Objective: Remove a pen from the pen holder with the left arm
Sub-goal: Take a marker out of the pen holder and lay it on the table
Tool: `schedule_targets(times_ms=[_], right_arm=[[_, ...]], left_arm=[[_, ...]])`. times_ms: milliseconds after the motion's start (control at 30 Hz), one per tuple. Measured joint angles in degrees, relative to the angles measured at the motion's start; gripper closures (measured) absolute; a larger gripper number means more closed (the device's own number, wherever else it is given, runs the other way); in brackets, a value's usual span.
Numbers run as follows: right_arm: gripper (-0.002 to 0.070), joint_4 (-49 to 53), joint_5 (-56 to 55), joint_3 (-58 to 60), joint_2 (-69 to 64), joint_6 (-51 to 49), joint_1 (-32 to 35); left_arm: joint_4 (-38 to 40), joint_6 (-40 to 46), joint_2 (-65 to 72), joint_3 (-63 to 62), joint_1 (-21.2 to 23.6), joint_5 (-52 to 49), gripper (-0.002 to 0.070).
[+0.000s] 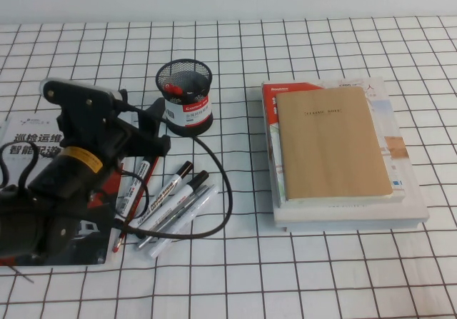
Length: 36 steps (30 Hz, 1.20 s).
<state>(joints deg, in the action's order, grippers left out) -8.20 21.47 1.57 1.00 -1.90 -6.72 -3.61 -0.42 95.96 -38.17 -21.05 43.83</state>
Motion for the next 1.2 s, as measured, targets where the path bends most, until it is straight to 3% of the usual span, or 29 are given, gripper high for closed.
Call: schedule_targets(times_ms=[1200], right_arm=[[0.069, 0.0, 0.0, 0.0, 0.0, 0.0, 0.0]], left_arm=[[-0.09, 0.42, 11.22, -11.34, 0.0, 0.75, 0.0228]])
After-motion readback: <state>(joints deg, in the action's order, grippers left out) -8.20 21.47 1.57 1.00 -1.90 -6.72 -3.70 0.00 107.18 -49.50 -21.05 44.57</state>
